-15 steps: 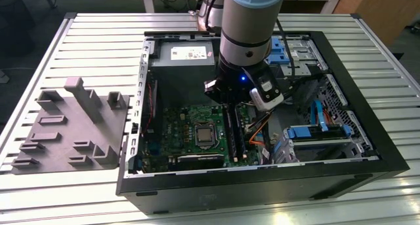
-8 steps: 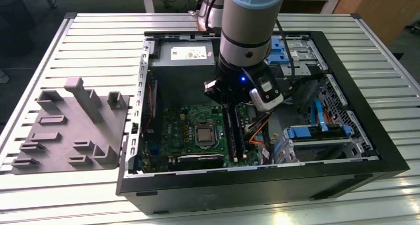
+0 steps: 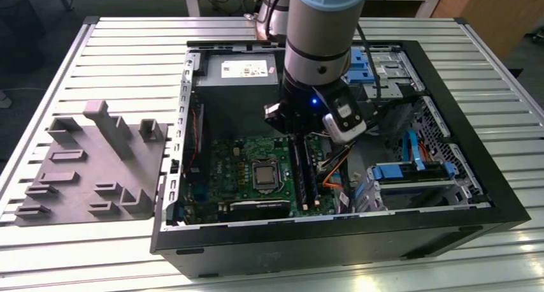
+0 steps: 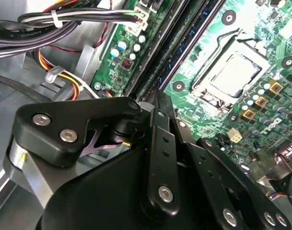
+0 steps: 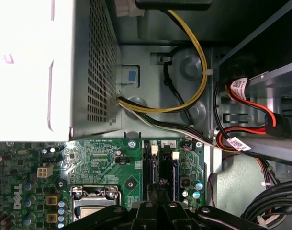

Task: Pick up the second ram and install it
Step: 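Press down the second ram until it locks into place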

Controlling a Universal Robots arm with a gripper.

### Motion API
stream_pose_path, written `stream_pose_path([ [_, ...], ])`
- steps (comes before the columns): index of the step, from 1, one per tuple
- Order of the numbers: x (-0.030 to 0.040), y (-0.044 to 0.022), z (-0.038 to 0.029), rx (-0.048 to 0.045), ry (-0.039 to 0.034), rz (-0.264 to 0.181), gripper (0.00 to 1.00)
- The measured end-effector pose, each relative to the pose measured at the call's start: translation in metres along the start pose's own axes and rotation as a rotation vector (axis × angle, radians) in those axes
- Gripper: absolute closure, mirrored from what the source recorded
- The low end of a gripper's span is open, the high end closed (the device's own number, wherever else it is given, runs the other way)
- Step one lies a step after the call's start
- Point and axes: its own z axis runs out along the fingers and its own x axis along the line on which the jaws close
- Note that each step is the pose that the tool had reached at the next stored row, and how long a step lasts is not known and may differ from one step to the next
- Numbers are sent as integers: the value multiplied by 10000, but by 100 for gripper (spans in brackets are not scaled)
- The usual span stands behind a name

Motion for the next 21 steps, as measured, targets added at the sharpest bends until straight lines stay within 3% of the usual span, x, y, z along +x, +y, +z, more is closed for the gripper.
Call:
stream_pose_path([
  [21, 2, 106, 24, 0, 0, -1, 89],
])
